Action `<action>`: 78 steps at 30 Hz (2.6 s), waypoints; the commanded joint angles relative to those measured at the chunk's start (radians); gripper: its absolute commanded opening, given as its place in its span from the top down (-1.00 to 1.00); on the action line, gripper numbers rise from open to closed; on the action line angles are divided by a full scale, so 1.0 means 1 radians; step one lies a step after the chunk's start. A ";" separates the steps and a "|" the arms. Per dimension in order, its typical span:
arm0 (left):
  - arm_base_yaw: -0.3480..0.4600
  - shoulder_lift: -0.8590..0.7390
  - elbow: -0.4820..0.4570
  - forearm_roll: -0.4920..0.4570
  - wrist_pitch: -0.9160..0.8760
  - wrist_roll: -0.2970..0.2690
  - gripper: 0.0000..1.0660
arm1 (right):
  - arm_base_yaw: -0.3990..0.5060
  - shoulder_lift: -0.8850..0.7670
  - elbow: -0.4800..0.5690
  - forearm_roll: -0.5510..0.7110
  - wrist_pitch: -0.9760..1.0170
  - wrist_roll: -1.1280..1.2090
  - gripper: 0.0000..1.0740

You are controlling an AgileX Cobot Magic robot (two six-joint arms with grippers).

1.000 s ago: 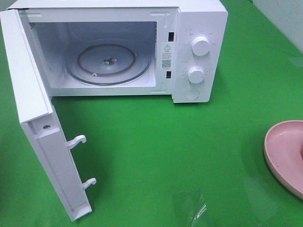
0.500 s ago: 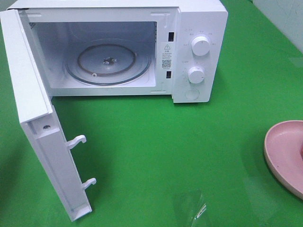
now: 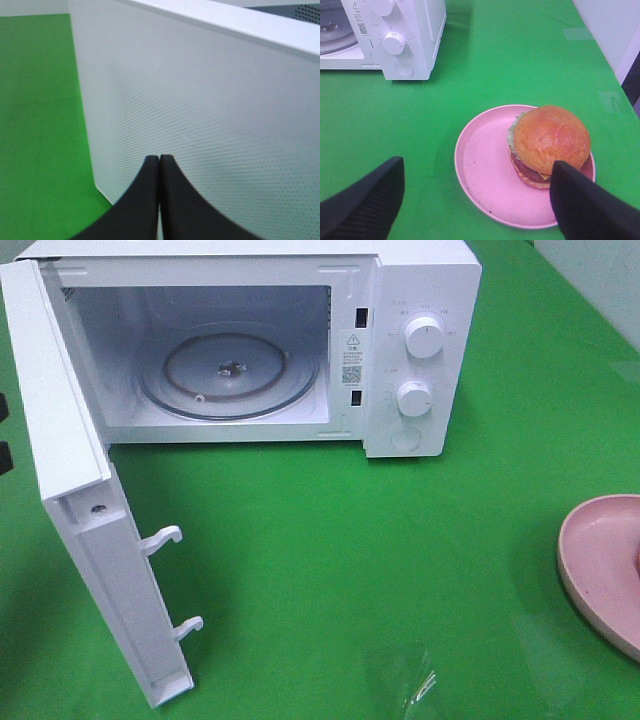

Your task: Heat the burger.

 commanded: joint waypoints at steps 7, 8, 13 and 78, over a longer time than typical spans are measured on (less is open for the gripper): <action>-0.148 0.105 -0.066 -0.126 -0.024 0.094 1.00 | -0.005 -0.027 0.002 0.004 -0.011 -0.011 -0.41; -0.179 0.123 -0.085 -0.152 -0.023 0.111 1.00 | -0.005 -0.027 0.002 0.004 -0.011 -0.011 -0.41; -0.237 0.174 -0.140 -0.168 -0.023 0.116 1.00 | -0.005 -0.027 0.002 0.004 -0.011 -0.011 -0.41; -0.584 0.495 -0.718 -0.653 0.339 0.395 1.00 | -0.005 -0.027 0.002 0.004 -0.011 -0.011 -0.40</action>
